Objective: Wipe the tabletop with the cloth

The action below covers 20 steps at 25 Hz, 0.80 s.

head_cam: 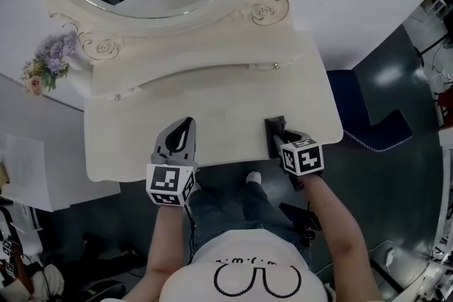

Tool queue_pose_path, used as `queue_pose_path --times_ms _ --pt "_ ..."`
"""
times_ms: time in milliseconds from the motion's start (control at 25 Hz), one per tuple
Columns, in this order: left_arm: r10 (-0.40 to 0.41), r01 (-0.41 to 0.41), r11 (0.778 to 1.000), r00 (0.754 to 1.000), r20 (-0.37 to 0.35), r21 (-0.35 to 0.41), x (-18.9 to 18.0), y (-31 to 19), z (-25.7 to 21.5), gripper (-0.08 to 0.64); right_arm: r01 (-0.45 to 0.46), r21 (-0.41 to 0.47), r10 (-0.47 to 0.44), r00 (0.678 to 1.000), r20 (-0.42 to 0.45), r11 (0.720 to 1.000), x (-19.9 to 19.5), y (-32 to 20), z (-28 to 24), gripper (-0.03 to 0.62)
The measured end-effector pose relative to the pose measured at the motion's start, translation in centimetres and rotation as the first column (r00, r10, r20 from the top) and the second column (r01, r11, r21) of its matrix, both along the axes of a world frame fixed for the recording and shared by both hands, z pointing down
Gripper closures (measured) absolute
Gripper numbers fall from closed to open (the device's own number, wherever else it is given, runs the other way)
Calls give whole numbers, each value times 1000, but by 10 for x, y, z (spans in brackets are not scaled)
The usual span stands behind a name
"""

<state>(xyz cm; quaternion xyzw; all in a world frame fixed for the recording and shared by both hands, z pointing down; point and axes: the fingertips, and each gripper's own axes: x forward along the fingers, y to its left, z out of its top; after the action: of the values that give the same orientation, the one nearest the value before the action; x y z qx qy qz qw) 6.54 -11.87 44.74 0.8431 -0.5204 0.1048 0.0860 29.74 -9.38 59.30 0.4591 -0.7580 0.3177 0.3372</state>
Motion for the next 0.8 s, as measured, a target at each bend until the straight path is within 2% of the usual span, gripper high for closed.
queue_pose_path --times_ms 320,600,800 --pt "39 -39 999 999 1 1 46 -12 2 563 -70 -4 70 998 -8 998 71 -4 1 499" --pt "77 -77 997 997 1 -7 85 -20 6 563 -73 3 73 996 -51 997 120 -4 0 499" --pt "82 -82 997 997 -4 -9 101 -25 3 563 -138 6 138 988 -66 990 162 -5 0 499"
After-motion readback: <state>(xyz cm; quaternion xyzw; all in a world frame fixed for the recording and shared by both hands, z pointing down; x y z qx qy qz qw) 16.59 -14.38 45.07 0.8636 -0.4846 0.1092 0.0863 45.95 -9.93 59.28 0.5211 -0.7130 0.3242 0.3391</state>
